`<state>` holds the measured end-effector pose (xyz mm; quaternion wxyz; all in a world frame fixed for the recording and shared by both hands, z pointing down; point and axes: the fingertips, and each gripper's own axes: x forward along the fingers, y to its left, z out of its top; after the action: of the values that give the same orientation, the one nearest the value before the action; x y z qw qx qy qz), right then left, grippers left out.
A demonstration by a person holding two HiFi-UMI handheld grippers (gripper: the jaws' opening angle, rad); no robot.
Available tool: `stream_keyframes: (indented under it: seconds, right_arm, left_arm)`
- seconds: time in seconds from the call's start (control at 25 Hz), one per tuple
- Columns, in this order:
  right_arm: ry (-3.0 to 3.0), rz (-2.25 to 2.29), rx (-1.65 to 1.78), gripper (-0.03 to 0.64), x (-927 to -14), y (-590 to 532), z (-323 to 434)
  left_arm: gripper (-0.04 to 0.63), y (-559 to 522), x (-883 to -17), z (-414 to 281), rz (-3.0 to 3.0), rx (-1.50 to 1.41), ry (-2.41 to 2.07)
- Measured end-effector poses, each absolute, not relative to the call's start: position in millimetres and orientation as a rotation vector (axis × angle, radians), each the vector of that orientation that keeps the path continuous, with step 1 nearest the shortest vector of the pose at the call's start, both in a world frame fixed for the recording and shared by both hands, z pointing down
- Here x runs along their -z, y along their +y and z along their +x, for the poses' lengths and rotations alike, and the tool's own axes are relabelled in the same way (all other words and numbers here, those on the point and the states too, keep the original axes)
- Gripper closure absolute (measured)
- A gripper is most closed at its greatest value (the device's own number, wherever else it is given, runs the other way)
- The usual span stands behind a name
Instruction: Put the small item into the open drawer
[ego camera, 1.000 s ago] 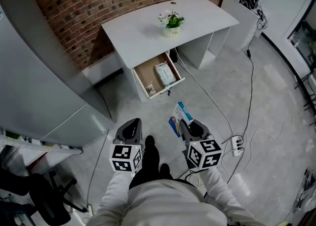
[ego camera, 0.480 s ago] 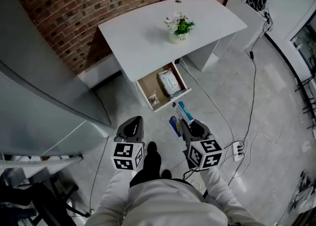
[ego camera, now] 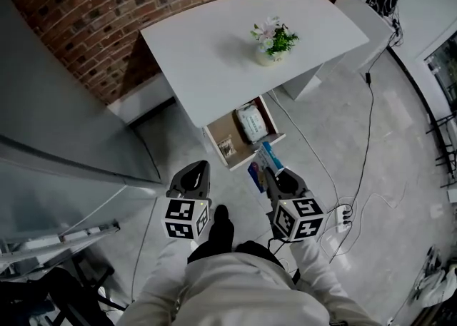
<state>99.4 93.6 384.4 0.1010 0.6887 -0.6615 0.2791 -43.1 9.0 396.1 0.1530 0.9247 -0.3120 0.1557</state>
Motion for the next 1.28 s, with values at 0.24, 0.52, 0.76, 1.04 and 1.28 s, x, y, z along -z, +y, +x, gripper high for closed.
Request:
stream_keyframes:
  seconds: [0.24, 0.52, 0.76, 1.04, 1.28]
  right_arm:
    - [-1.933, 2.039, -0.843, 0.512, -392, 71, 100]
    - [-1.918, 2.017, -0.857, 0.512, -404, 59, 111]
    - [-1.925, 1.971, -0.878, 0.512, -418, 42, 118]
    - [-1.924, 1.893, -0.914, 0.512, -437, 17, 127]
    - [-1.913, 1.8, -0.947, 0.512, -464, -3, 134]
  left_arm:
    - [0.575, -14, -403, -38, 2.644, -0.447, -0.879]
    - [0.575, -20, -411, -29, 2.638, -0.468, -0.862]
    - [0.575, -35, -416, -24, 2.621, -0.479, -0.892]
    - [0.575, -57, -419, -17, 2.592, -0.486, -0.936]
    - [0.575, -67, -430, -14, 2.554, -0.509, -0.966]
